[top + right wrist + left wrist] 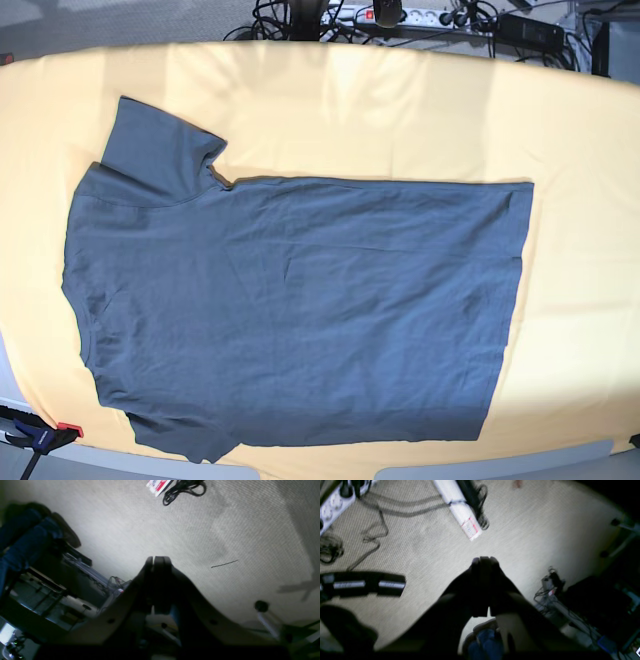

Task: Fold the T-shirt properly

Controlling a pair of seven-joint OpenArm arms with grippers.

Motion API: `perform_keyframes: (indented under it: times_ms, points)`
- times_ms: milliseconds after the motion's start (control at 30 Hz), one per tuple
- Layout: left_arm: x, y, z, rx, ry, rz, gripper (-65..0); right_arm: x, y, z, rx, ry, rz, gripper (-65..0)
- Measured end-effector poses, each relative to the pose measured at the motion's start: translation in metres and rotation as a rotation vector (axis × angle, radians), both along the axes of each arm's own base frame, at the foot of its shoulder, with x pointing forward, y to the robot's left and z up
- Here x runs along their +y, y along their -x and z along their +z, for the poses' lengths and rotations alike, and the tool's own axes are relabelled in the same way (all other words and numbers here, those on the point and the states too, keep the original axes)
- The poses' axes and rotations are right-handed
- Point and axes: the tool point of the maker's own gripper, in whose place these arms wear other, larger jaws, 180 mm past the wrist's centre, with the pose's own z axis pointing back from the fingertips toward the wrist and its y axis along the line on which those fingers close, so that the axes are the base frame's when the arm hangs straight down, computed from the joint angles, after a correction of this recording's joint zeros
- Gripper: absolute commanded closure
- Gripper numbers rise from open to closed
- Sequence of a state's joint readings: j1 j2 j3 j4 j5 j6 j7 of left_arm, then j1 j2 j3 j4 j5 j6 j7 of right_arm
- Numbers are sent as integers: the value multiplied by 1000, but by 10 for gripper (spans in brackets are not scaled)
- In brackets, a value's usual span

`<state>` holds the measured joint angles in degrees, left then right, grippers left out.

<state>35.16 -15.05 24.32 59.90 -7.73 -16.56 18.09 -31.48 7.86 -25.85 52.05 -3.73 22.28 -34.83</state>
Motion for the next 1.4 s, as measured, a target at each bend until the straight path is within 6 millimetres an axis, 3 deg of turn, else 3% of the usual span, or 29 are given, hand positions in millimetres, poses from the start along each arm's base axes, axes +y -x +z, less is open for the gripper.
perform_keyframes:
  times_ms: [133, 233, 400, 533, 867, 1067, 1400]
  points:
    - [22, 18, 34, -15, 3, -76, 0, -28, 8, 29, -40, 79, 19, 0]
    - [39, 18, 54, -53, -38, -125, 0, -35, -7, 51, -150, 75, 8, 0]
    - [52, 17, 92, -142, -20, -273, 0, -56, -12, 97, -271, 105, 54, 0]
    - [66, 9, 120, -185, -44, -353, 0, -70, -40, 132, -424, 170, 116, 0]
    - [105, -66, 185, -384, -179, -311, 0, -84, -105, 215, -744, 273, 187, 0]
    - [114, -147, 233, -642, -247, -288, 0, -93, -157, 259, -973, 360, 195, 0]
    - [167, -198, 259, -796, -428, -277, 0, -105, -195, 285, -1192, 472, 278, 0]
